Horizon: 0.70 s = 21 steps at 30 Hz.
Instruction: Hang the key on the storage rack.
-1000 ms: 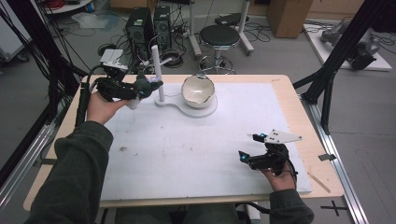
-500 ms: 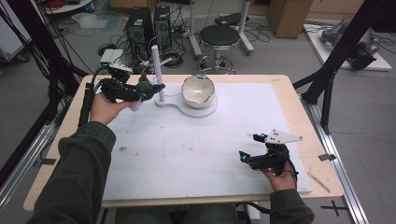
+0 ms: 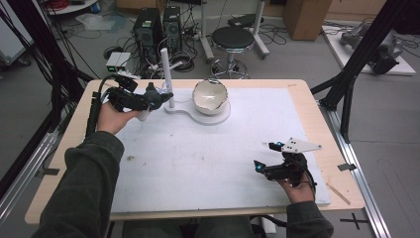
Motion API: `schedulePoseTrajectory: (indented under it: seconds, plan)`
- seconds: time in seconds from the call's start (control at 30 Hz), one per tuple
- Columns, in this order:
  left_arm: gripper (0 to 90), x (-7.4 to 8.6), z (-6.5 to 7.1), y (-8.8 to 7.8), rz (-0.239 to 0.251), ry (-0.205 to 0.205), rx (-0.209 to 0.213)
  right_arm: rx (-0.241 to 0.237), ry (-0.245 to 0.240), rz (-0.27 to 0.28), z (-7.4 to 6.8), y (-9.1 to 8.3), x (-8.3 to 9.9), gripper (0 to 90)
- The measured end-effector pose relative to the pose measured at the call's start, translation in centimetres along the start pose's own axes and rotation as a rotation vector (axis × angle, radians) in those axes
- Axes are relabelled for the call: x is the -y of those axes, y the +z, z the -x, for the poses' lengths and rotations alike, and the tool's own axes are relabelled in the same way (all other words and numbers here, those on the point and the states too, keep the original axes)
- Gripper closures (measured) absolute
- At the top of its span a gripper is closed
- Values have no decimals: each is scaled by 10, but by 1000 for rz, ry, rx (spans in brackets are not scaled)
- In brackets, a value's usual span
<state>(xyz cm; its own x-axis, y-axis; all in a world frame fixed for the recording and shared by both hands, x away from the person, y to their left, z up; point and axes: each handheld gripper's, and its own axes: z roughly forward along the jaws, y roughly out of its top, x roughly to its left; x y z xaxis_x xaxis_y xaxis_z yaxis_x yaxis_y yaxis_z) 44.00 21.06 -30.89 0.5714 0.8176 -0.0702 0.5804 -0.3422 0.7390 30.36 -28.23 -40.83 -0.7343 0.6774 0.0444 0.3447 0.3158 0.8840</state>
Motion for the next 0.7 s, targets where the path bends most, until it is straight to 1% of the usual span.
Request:
schedulePoseTrajectory:
  seconds: [0.13, 0.23, 0.37, 0.57, 0.63, 0.7]
  plan:
    - [462, 0, 0, 2, -5, -2, -8, -1, 4, -4, 0, 0, 0, 99]
    - [455, 1, 1, 4, -7, 1, -5, -1, 1, -1, 0, 0, 0, 99]
    - [445, 1, 2, 7, -15, 1, -11, -4, 2, 2, 0, 0, 0, 99]
    - [442, 1, 3, 9, -15, 7, -10, -2, 1, 2, 0, 0, 0, 99]
    - [435, 1, 4, 10, -17, 7, -12, 0, 0, 2, 0, 0, 0, 99]
    - [409, 1, 4, 10, -21, 8, -16, -1, -1, 3, 0, 0, 0, 99]
